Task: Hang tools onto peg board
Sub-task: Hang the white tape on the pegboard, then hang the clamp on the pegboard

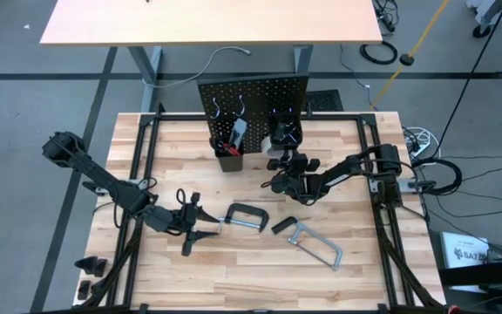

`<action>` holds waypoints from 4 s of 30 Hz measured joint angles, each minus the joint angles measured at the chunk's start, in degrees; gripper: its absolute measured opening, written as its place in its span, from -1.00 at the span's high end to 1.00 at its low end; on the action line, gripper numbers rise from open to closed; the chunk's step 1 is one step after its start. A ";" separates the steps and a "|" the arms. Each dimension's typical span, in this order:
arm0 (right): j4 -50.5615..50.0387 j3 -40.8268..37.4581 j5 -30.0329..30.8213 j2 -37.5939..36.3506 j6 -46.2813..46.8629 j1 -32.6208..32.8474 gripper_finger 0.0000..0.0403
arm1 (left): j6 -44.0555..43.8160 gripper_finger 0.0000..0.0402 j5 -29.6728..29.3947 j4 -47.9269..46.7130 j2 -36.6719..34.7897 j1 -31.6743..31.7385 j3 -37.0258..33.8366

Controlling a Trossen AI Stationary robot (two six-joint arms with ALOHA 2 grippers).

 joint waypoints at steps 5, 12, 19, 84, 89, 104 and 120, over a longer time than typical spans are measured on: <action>-0.02 0.00 -1.47 -0.02 -2.17 -0.21 0.44 | -0.01 0.12 0.00 0.00 0.00 0.00 0.00; 0.04 0.04 -2.94 -0.07 -4.48 -0.68 0.24 | -0.05 0.12 0.00 0.00 0.00 0.00 0.00; 0.02 0.04 -2.86 -0.07 -5.42 -0.66 0.05 | -0.05 0.12 0.02 0.01 0.00 0.00 0.00; -13.67 0.00 -43.50 -21.57 -20.46 33.24 -0.01 | 6.86 0.12 9.17 -15.07 13.83 7.98 13.92; -15.87 -0.02 -45.23 -21.57 -18.68 33.25 -0.01 | 15.69 0.12 8.47 -19.66 19.83 11.24 20.79; -16.46 -0.02 -49.27 -21.56 -17.94 35.10 -0.01 | 29.44 0.12 19.61 -35.55 33.78 25.94 32.68; -17.71 -0.02 -49.31 -21.55 -18.98 35.43 -0.01 | 30.04 0.12 26.99 -35.43 40.36 31.29 32.68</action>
